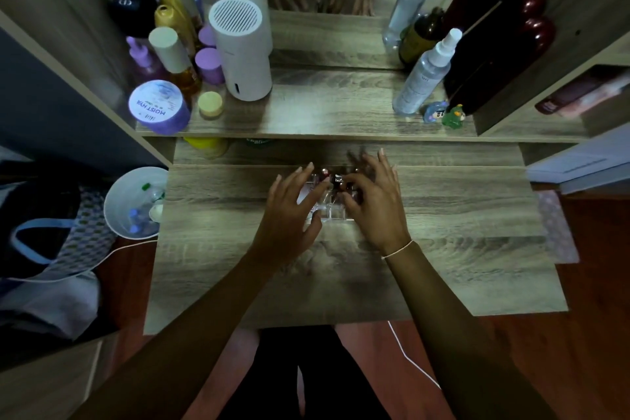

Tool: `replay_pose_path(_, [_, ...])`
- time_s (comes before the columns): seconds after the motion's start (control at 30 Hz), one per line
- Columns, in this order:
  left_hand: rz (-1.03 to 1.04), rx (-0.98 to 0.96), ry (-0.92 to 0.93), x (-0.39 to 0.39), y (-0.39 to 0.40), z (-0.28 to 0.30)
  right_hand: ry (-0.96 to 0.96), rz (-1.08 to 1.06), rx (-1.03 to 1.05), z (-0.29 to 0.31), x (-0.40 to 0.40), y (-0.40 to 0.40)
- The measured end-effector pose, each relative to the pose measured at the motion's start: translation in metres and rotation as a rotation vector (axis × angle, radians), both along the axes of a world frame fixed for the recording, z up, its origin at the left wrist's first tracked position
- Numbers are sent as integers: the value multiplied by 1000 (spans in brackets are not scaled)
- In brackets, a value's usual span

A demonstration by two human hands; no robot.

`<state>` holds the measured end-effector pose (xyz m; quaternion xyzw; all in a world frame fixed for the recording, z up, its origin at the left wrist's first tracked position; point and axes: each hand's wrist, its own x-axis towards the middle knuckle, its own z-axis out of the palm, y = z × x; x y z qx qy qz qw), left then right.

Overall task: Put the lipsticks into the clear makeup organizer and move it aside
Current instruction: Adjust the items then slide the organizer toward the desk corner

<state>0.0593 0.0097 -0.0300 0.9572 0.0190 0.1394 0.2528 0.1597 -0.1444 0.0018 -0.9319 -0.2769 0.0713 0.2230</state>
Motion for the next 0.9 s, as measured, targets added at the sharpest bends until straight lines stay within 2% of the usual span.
replay_pose_path(0.43, [-3,-17,35,-1,-2,0,9,-1,13,4,-4,-7])
replay_pose_path(0.63, [57,-43,101,-8,1,-6,-25,-121,217,0,-19,-24])
replay_pose_path(0.77, [240,-169,188,-18,6,-18,65,-260,291,-19,-35,-46])
replay_pose_path(0.9, [316,-278,285,-27,14,-28,264,-389,292,-42,-40,-66])
